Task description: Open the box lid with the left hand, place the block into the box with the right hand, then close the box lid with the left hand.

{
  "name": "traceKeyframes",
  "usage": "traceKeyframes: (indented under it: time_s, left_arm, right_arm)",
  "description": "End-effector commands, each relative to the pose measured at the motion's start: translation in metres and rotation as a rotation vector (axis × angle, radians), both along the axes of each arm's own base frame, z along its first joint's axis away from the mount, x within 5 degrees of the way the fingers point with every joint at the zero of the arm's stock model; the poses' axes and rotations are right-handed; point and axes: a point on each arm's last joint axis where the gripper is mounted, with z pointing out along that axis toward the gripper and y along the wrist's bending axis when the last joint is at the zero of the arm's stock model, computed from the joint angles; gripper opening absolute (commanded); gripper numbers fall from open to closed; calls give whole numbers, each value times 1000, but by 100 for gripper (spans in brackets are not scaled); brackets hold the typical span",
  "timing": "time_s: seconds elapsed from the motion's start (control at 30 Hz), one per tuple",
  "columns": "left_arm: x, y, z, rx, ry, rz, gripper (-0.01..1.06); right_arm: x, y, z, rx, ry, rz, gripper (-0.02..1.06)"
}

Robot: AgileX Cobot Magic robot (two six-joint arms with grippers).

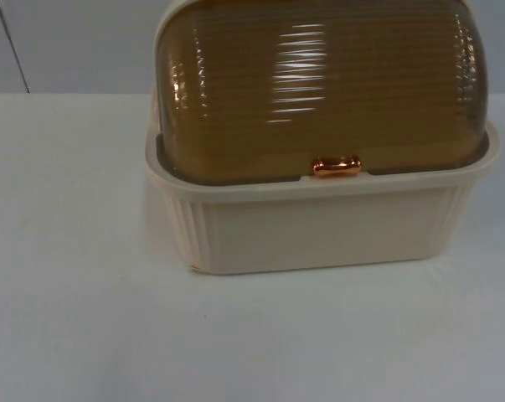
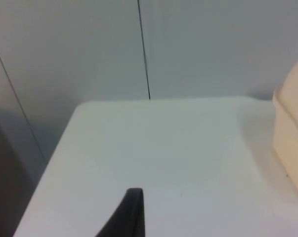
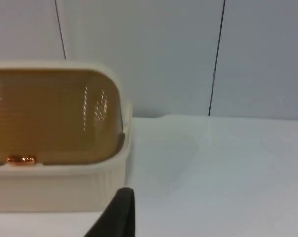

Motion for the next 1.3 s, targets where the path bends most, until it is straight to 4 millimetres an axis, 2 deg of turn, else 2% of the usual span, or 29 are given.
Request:
traceKeyframes:
  time_s: [0.0, 0.27, 0.47, 0.73, 1.03, 1.17, 1.27]
  left_arm:
    - [5, 1, -7, -5, 25, 9, 105]
    - [15, 1, -22, -7, 78, 9, 105]
    - [25, 1, -36, -8, 116, 9, 105]
    - [32, 1, -49, -10, 152, 7, 105]
    - [32, 2, -51, -9, 166, 9, 105]
    - [32, 2, -51, -9, 169, 9, 105]
    - [32, 2, -51, -9, 169, 9, 105]
  right_arm:
    - [6, -1, -6, -8, 9, -19, 105]
    - [23, 0, -31, -18, 109, -21, 105]
    - [30, 0, -42, -21, 146, -21, 105]
    - [33, 0, -45, -21, 151, -20, 105]
    - [31, 0, -49, -24, 200, -21, 105]
    - [41, 1, -66, -26, 247, -21, 105]
    - [41, 1, -66, -23, 246, -18, 105]
